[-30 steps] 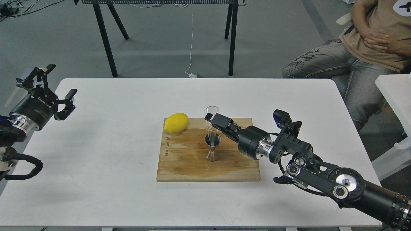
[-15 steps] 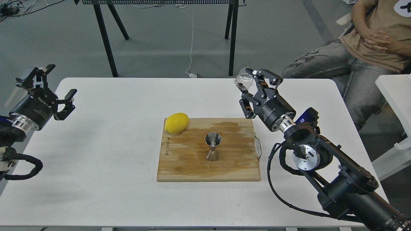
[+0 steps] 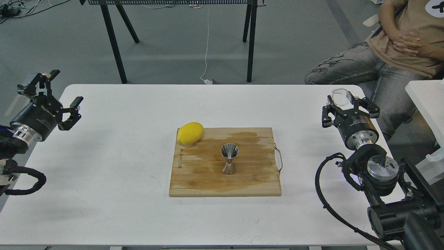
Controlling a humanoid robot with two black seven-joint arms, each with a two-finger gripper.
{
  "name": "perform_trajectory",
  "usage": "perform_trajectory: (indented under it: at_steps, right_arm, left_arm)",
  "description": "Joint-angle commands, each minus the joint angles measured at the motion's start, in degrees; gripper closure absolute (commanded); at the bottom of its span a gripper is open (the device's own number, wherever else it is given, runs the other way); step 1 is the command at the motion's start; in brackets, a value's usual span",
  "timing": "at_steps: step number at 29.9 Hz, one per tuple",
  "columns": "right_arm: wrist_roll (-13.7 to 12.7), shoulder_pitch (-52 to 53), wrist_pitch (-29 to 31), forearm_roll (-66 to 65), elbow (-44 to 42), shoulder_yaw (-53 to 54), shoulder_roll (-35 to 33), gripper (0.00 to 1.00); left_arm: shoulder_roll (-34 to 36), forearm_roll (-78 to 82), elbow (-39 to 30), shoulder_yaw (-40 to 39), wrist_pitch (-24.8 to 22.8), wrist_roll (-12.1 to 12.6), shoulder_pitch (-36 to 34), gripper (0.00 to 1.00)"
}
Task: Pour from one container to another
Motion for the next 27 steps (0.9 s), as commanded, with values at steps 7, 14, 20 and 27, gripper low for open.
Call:
perform_trajectory:
  at_steps: [7, 14, 20, 27]
  right_arm:
    - [0.21, 0.33, -7.37, 1.15, -5.78, 2.13, 0.4, 0.58]
    - [0.21, 0.77, -10.45, 1.85, -8.25, 2.75, 0.49, 0.58]
    - [0.12, 0.6, -11.15, 1.94, -8.16, 2.22, 0.49, 0.58]
    - [-0.23, 0.6, -11.15, 1.94, -8.07, 1.43, 1.98, 0.58]
  left_arm:
    - [0.0, -0.03, 0.0, 0.0, 0.0, 0.0, 0.09, 0.01]
    - [0.0, 0.06, 0.08, 0.0, 0.0, 0.0, 0.09, 0.01]
    - [0.0, -0.03, 0.0, 0.0, 0.0, 0.0, 0.09, 0.01]
    - [0.0, -0.03, 0.08, 0.0, 0.0, 0.0, 0.09, 0.01]
